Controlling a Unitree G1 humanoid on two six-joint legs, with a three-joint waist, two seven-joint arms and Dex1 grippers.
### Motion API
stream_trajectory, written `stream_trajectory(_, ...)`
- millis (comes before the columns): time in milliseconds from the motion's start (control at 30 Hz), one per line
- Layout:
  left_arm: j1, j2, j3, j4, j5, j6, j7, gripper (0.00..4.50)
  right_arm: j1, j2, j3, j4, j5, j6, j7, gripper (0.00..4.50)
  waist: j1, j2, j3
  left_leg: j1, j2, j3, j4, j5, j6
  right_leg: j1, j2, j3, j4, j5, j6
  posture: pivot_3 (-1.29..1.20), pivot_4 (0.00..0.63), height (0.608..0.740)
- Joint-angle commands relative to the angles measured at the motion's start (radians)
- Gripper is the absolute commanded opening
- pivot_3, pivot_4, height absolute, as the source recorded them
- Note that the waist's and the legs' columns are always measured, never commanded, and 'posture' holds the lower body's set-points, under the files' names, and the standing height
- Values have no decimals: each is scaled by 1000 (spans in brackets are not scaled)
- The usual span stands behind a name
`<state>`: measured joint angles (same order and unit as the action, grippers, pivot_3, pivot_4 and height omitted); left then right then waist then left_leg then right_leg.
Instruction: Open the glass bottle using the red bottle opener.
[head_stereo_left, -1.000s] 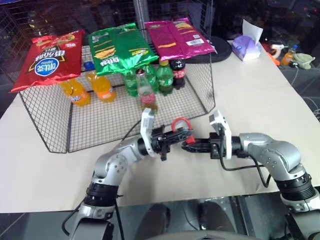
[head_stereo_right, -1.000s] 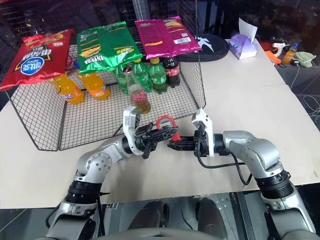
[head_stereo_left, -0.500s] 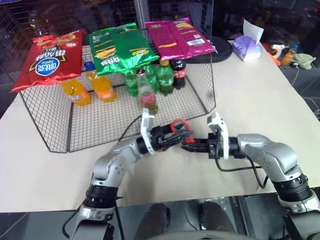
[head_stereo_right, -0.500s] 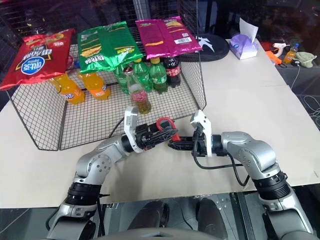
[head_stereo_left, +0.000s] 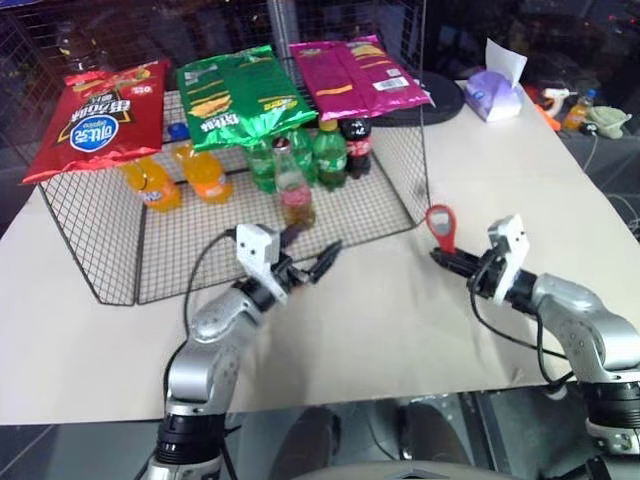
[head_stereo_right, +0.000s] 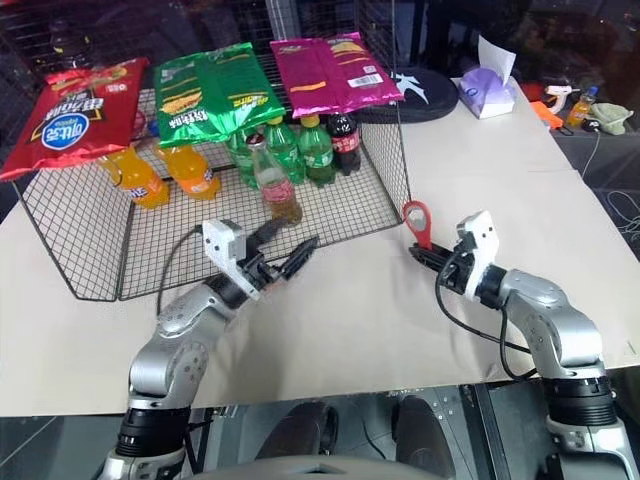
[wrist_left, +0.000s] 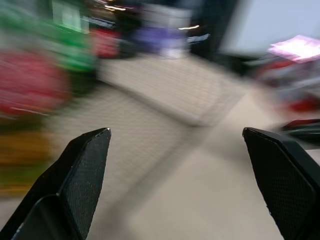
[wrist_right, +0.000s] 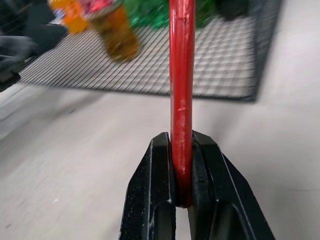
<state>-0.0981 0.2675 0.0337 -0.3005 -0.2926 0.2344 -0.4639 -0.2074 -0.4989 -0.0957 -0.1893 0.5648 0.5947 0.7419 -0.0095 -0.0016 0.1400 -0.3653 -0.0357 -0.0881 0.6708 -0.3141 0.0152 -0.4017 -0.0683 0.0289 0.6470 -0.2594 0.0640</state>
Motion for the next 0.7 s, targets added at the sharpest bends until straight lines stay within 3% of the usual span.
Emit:
stream_trajectory(33,-26,-12,-8,-3,163,-88,144,4381,-2,24,-40,-51,17,-50,-23,0,1,0,0,0,0,0,0,0,0,0,0,0,0,0,0,0,150,740)
stream_trajectory(367,-149,-69,14,151,291,-224,318,4381,-10,40,-6,-49,3,-52,-28,0,5,0,0,-1,-1,-1,0,0,0,0,0,-1,0,0,0,0,150,740)
stream_trajectory(700,-289,-93,3,407,318,-343,355,4381,3,50,13,-70,-12,-58,-42,0,5,0,0,-1,-1,-1,0,0,0,-1,0,-1,1,0,0,0,150,740)
